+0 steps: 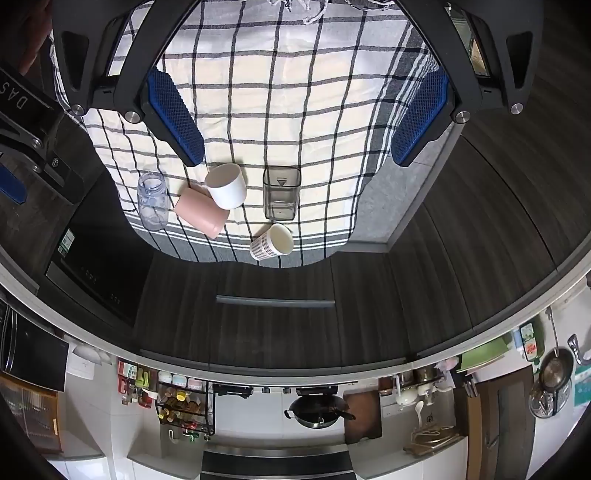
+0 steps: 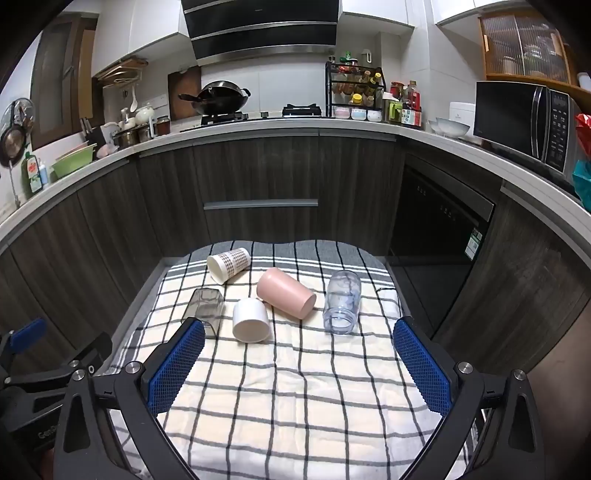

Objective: Flip cup upside down

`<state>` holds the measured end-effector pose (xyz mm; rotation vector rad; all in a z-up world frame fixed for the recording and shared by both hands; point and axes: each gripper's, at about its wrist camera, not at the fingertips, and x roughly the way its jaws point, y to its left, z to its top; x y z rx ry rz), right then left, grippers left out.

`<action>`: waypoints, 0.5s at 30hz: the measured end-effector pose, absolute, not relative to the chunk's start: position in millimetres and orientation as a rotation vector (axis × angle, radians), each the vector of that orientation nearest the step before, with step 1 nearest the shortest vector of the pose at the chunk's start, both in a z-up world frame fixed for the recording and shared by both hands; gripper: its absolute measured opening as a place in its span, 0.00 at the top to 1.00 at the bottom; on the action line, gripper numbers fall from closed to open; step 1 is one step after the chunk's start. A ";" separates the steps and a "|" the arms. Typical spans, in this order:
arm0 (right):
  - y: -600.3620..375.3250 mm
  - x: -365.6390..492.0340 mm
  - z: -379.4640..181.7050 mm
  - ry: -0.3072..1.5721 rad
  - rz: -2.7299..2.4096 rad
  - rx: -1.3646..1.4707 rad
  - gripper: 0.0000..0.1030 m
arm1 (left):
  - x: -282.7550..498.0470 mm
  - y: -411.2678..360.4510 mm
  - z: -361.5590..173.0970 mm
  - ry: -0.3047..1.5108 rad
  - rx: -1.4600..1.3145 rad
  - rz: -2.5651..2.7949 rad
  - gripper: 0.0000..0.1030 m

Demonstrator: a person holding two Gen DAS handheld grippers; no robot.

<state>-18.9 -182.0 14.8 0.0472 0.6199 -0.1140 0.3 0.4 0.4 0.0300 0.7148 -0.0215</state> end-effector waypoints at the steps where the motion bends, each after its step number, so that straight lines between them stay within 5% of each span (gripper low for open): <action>1: -181.7 -18.8 14.6 0.622 -0.116 0.042 0.01 | 0.5 0.2 0.6 0.713 0.032 -0.022 0.00; 15: -179.7 -19.5 13.8 0.616 -0.115 0.048 0.01 | -2.7 0.5 3.4 0.701 0.034 -0.020 0.00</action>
